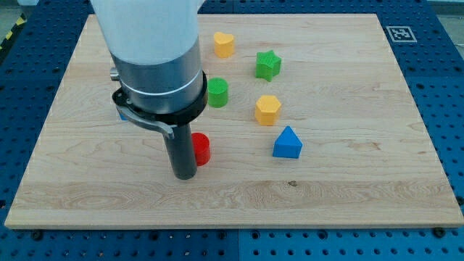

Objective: Put the triangle below the hexagon

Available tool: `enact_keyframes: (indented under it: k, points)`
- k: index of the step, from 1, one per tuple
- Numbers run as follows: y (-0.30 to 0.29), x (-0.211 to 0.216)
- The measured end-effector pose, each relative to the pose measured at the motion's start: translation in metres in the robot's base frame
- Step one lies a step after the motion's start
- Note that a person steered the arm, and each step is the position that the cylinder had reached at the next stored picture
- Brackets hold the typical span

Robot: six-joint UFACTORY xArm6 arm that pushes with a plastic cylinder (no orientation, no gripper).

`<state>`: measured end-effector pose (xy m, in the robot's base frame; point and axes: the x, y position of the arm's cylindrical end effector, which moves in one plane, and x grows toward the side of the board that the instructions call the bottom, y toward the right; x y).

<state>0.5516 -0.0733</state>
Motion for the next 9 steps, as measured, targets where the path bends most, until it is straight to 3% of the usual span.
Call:
enact_keyframes:
  k: [2,3,5,6,7,9]
  points:
    - [0.002,0.002]
    - [0.033,0.023]
    - [0.148,0.024]
    - [0.194,0.012]
    - [0.209,-0.027]
    - [0.21,-0.034]
